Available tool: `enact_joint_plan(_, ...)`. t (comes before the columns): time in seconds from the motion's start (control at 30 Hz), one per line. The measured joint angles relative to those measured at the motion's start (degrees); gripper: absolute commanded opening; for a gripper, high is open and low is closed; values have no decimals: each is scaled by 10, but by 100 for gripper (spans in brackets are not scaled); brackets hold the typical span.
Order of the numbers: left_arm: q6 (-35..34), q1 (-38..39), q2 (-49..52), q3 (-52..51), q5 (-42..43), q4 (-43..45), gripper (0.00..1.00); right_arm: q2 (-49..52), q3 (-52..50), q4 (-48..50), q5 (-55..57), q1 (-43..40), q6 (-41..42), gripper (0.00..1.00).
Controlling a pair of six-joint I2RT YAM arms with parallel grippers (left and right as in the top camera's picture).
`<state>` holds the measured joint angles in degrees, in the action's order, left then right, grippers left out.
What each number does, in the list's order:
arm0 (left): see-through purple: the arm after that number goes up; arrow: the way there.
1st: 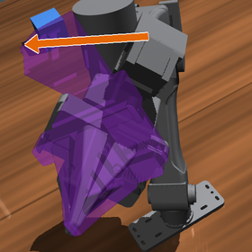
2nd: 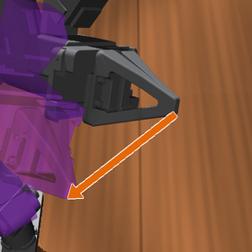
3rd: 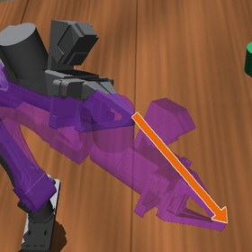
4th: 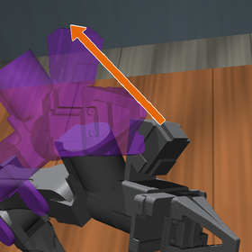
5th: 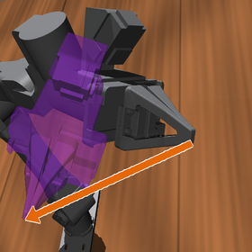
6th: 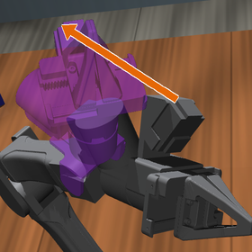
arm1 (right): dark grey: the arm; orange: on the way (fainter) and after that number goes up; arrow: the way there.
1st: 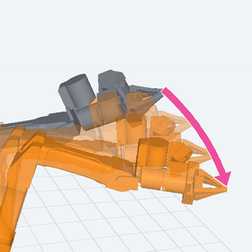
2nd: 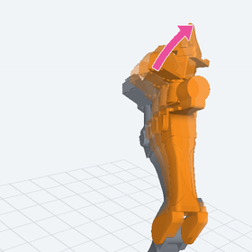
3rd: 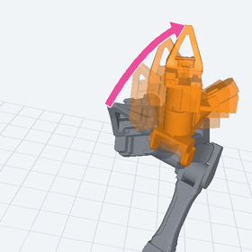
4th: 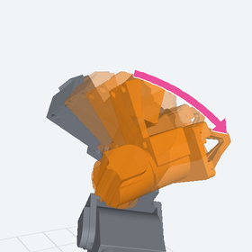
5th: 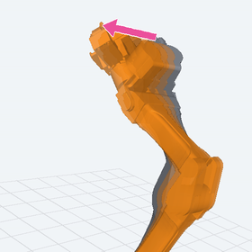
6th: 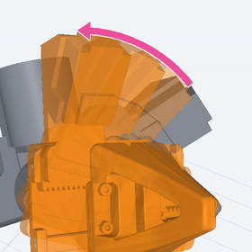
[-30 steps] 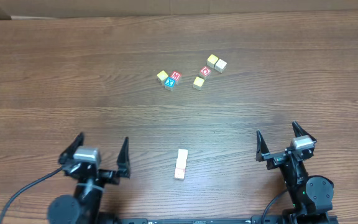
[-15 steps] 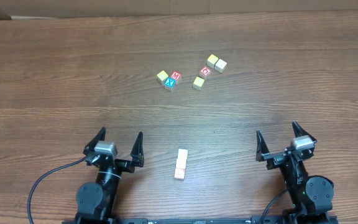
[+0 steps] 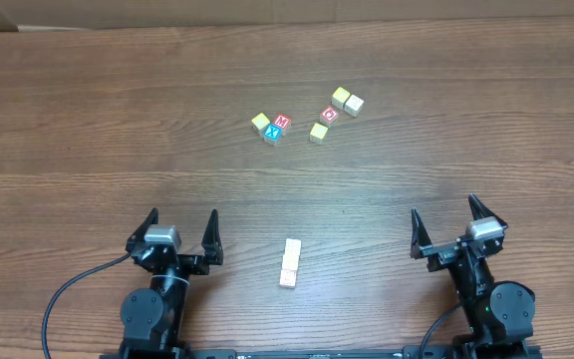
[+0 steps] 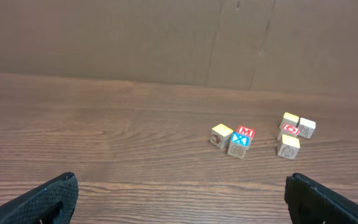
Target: Flip 3 blocks
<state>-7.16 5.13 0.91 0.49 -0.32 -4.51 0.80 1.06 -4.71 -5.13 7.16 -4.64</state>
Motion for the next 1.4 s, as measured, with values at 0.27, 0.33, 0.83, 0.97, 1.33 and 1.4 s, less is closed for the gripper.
enact_joint_plan(0.27,14,0,0,0,0,0,100,0,0,0,0,0,0,100)
enact_joint_plan(0.33,14,0,0,0,0,0,100,0,0,0,0,0,0,100)
enact_joint_plan(0.83,14,0,0,0,0,0,100,0,0,0,0,0,0,100)
enact_joint_plan(0.97,14,0,0,0,0,0,100,0,0,0,0,0,0,100)
enact_joint_plan(1.33,14,0,0,0,0,0,100,0,0,0,0,0,0,100)
enact_joint_plan(1.4,14,0,0,0,0,0,100,0,0,0,0,0,0,100)
